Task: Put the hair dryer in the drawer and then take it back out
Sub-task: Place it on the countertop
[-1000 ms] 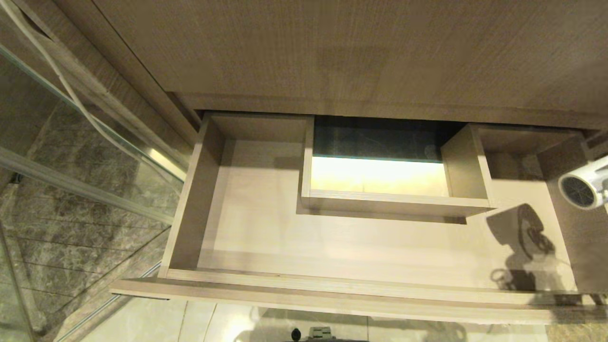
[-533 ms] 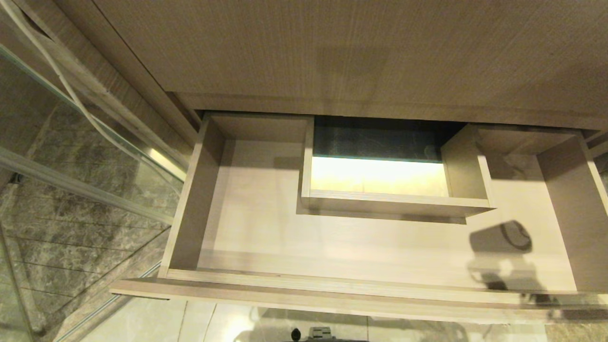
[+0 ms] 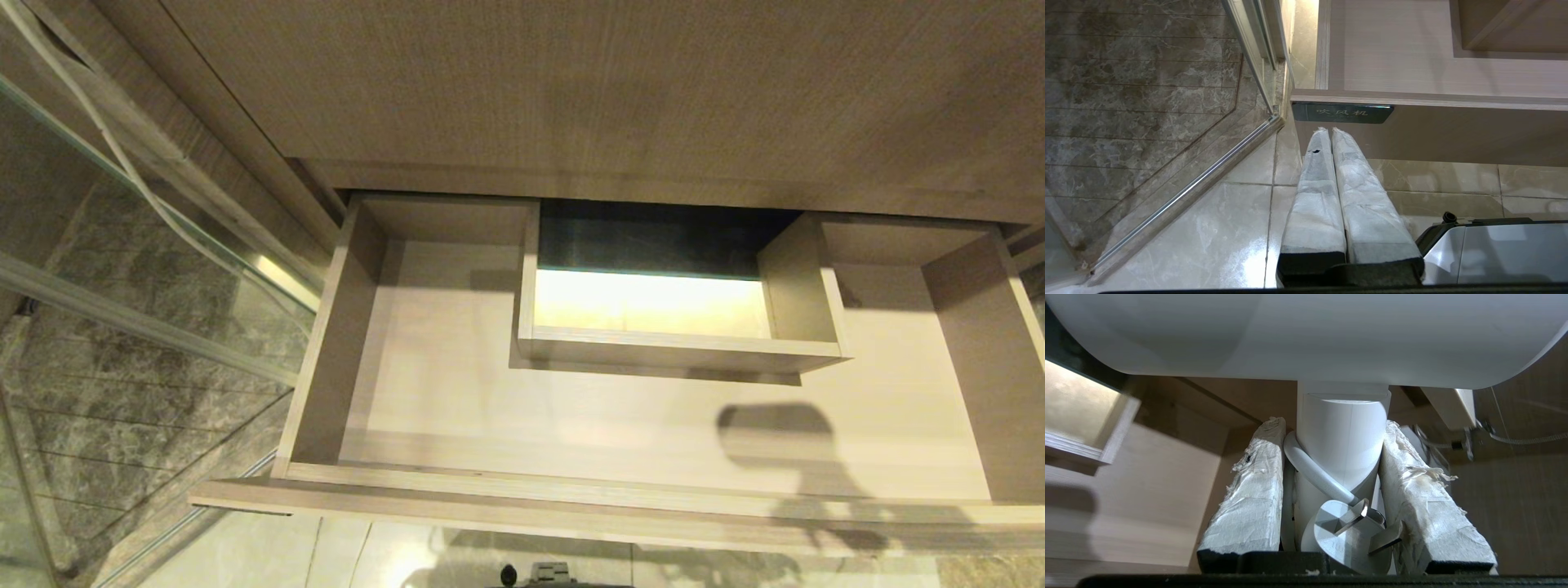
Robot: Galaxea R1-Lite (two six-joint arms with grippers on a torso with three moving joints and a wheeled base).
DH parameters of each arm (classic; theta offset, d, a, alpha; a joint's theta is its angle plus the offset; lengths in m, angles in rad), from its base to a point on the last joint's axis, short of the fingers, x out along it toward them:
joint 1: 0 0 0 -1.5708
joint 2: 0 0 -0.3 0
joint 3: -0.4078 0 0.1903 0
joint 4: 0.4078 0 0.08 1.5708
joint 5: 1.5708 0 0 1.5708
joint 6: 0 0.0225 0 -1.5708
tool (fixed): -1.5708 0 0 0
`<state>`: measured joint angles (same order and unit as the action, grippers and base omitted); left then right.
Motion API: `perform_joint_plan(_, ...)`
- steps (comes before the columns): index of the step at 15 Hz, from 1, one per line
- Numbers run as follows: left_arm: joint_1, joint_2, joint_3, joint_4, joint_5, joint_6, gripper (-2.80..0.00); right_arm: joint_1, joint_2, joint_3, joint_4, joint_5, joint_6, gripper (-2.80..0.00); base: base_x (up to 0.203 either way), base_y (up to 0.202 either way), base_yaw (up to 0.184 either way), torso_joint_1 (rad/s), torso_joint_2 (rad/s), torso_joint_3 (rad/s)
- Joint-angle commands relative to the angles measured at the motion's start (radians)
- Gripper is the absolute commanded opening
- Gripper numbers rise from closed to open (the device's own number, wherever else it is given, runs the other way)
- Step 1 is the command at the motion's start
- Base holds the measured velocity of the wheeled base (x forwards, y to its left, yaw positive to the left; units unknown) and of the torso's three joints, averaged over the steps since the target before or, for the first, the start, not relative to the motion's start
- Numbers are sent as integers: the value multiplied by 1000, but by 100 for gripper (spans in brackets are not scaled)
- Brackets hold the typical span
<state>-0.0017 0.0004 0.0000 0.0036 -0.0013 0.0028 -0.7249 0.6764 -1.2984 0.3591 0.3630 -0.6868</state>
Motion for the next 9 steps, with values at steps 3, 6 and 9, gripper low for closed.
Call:
perform_joint_plan(3, 0, 0, 1, -1, 1, 0, -280, 20, 15, -8, 43, 47, -1, -280, 0, 0, 0, 0, 0, 0)
perform_joint_plan(6, 0, 0, 0, -1, 0, 0, -280, 21, 26, -8, 38, 51, -4, -280, 0, 0, 0, 0, 0, 0)
perform_joint_plan(9, 0, 0, 0, -1, 1, 0, -280, 19, 24, 6, 22, 47, -4, -280, 0, 0, 0, 0, 0, 0)
